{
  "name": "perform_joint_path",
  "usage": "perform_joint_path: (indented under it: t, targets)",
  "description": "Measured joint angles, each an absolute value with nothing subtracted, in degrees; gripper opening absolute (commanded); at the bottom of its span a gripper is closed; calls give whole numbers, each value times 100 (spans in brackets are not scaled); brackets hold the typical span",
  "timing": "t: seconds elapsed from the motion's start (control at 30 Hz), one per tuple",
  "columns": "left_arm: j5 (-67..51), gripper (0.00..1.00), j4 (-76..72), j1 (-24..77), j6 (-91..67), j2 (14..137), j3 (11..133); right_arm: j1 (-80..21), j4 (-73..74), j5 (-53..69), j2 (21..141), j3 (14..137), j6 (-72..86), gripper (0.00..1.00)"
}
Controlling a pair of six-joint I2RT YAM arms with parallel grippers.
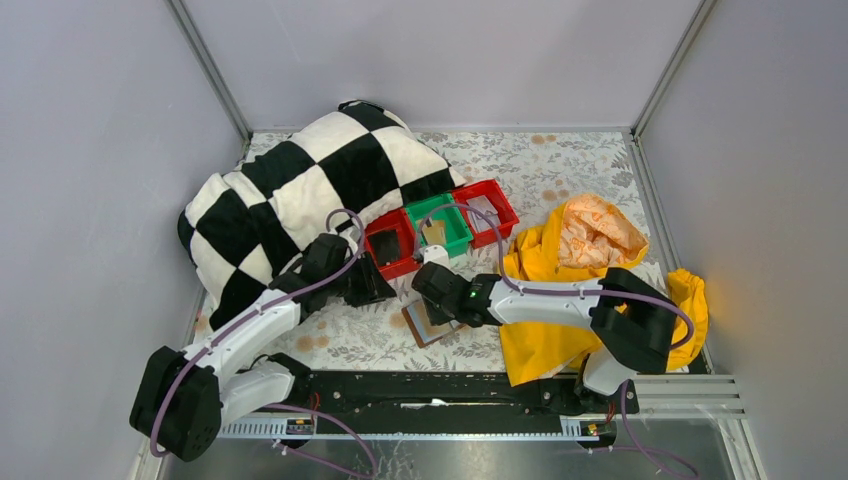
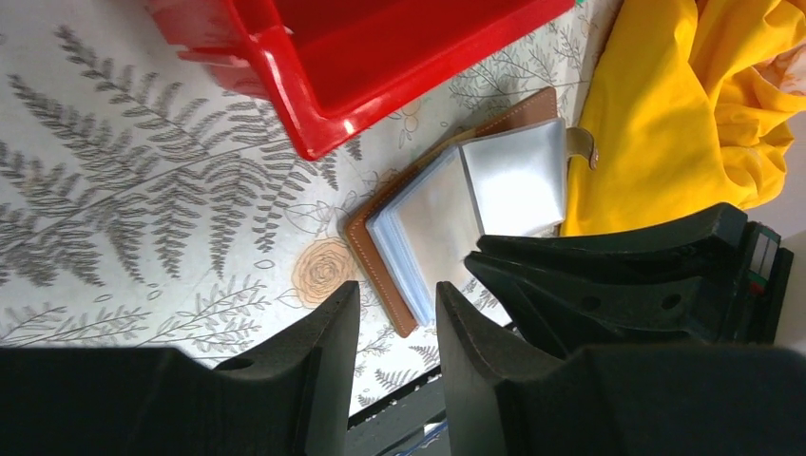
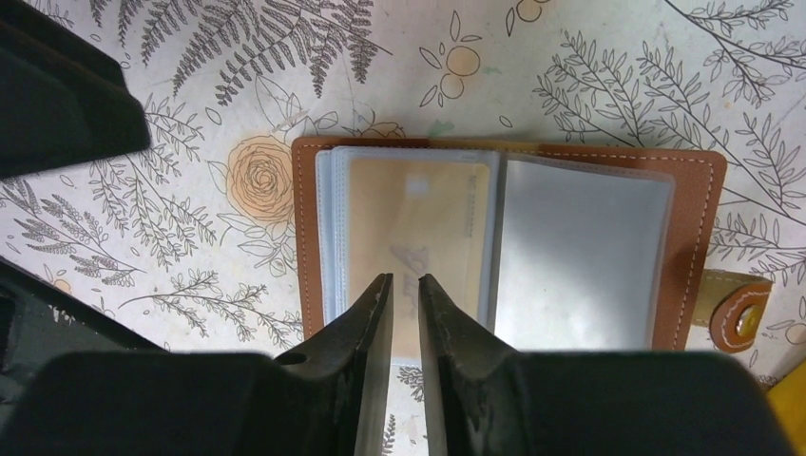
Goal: Take the credit cards out of the card holder
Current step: Remove the credit card from the card holder.
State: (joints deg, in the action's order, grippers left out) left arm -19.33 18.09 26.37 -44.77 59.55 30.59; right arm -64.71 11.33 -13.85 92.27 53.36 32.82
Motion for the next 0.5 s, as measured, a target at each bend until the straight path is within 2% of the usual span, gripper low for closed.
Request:
perform_joint_path:
  t: [0.17,0.33,0.5]
  targets:
    - [-1957,39,1505,3013,-4678,6208,3024,-6287,858,-1286,9391,5223,3282,17]
    - [-1975,40,1210,3273,-4858,6523,3024,-5972,696,-1232,9406,4987,3293,17]
    - [-1973,40,967,3426,-5028,6781,3024,-5754,650,-1190,8868,4545,3299,17]
